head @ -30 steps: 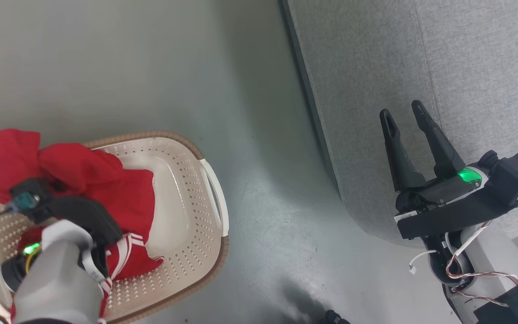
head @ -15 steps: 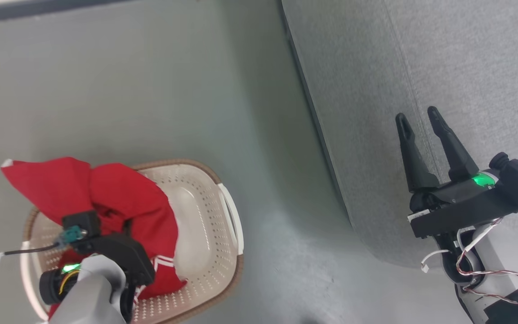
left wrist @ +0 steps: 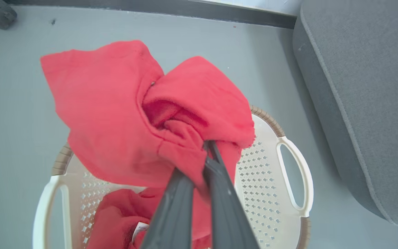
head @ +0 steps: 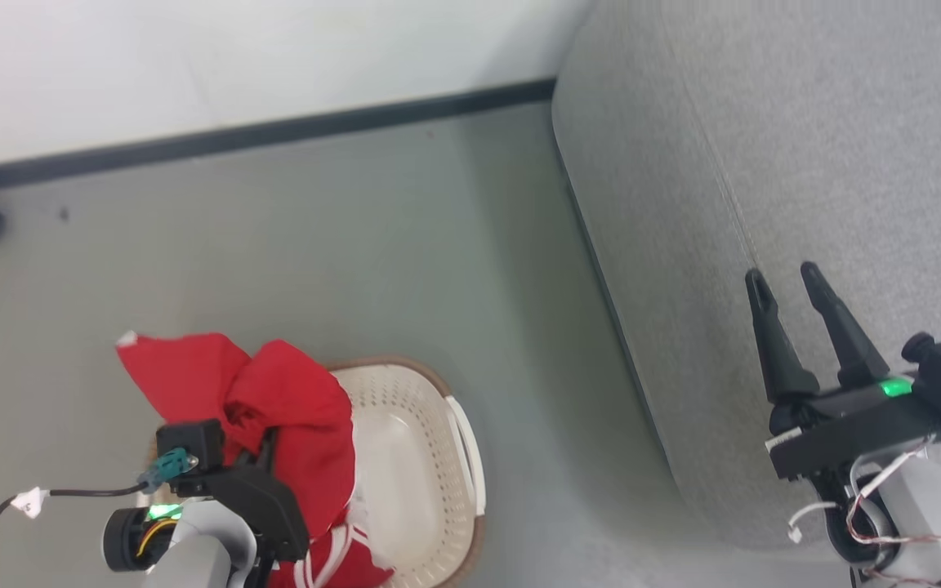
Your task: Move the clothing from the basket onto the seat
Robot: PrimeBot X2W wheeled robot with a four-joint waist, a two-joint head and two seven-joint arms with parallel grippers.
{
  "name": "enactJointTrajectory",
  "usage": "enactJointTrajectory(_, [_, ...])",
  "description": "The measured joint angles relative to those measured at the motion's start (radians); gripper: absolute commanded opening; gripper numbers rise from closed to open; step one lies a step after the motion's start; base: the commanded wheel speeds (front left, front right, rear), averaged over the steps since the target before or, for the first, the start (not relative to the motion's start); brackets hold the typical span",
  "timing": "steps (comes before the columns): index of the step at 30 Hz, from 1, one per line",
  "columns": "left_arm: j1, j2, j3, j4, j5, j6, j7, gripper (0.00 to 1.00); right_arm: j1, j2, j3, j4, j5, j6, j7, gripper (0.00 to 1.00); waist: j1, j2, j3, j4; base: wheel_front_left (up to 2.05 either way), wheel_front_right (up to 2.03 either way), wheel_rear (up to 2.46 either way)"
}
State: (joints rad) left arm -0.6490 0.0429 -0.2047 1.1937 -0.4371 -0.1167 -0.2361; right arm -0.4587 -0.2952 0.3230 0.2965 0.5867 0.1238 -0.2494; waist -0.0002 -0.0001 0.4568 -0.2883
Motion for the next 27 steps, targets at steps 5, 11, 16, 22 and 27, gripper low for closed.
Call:
enactJointTrajectory(5, [0.021,-0.005,-0.023,-0.047,0.000,-0.007,-0.005,0.00,0.043,-0.008,-0.001,0.014,0.005,0.000,0.000,1.00,0.0000,0.0000,-0.073,0.029,0.00,0.00,0.00])
enactJointTrajectory(11, [0.056,-0.006,-0.061,-0.145,-0.006,-0.008,-0.008,0.00,0.106,-0.009,0.002,0.031,0.019,0.000,0.000,1.00,-0.0001,0.0000,-0.177,0.071,0.00,0.00,0.00])
enactJointTrajectory(16, [0.095,-0.007,-0.152,-0.269,-0.043,-0.008,-0.012,0.00,0.158,-0.009,0.007,0.035,0.031,0.000,0.000,1.00,-0.0001,0.0000,-0.252,0.101,0.00,0.00,0.00])
enactJointTrajectory(22, [0.124,-0.007,-0.235,-0.442,-0.121,-0.008,-0.013,0.00,0.212,-0.010,0.009,0.025,0.032,0.000,0.000,1.00,-0.0001,0.0000,-0.330,0.140,0.00,0.00,0.00])
enactJointTrajectory(27, [0.124,-0.007,-0.252,-0.535,-0.129,-0.008,-0.013,0.00,0.221,-0.007,0.033,0.008,0.032,0.000,0.000,1.00,0.0000,0.0000,-0.381,0.170,0.00,0.00,0.00])
